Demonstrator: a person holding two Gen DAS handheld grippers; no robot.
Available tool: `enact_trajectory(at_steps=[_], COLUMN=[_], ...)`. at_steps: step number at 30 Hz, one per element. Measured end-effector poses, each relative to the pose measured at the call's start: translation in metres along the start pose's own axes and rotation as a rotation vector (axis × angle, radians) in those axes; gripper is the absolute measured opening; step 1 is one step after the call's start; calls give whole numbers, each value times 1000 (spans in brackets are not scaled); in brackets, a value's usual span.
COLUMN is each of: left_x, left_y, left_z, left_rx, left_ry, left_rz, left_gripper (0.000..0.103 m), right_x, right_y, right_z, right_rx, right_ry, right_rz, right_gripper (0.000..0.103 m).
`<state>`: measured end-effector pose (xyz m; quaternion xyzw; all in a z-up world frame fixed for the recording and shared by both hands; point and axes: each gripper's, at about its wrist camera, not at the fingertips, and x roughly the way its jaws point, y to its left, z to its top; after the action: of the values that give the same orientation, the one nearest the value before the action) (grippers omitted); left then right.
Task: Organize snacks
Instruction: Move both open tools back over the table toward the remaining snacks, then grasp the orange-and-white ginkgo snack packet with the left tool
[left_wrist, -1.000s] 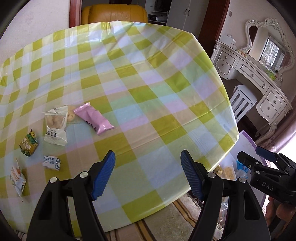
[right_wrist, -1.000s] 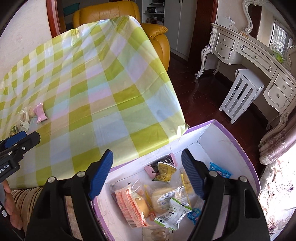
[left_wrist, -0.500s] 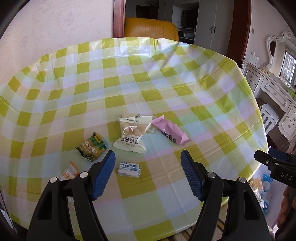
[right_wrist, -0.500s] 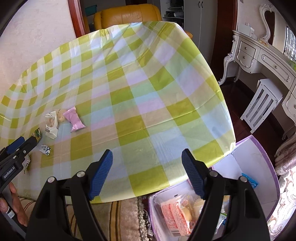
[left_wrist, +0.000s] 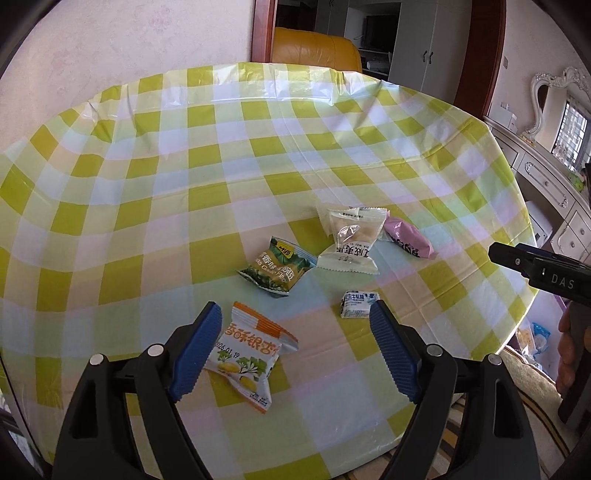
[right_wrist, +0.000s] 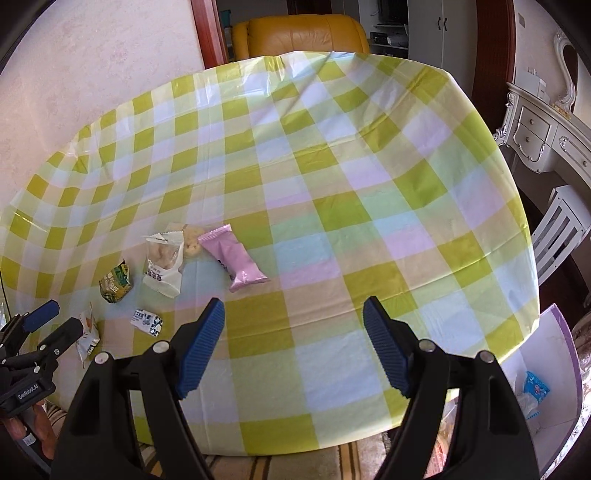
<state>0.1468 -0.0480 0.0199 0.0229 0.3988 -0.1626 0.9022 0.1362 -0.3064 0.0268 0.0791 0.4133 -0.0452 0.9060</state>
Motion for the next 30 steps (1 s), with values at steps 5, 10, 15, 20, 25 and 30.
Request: enact_trajectory(at_steps=[5, 10, 15, 20, 25, 30], left_x=[6, 10, 18, 29, 31, 32], left_y=[26, 42, 42, 42, 43, 39], left_z=[-7, -14, -17, -19, -21, -21], left_rx=[-19, -41, -34, -34, -33, -18], left_ry=[43, 61, 86, 119, 122, 127], left_rz=[-38, -77, -98, -102, -106, -99], left_gripper=[81, 81, 80, 69, 60, 46], right_x=[13, 29, 45, 58, 74, 89], right_y=[32, 60, 81, 98, 116, 123], right_z=[6, 7, 9, 14, 16, 20], right_rx=[-31, -54, -65, -63, -71, -53], right_ry=[1, 10, 24, 23, 37, 58], right_rz=[31, 64, 74, 80, 75, 43], right_gripper=[77, 77, 77, 77, 77, 77])
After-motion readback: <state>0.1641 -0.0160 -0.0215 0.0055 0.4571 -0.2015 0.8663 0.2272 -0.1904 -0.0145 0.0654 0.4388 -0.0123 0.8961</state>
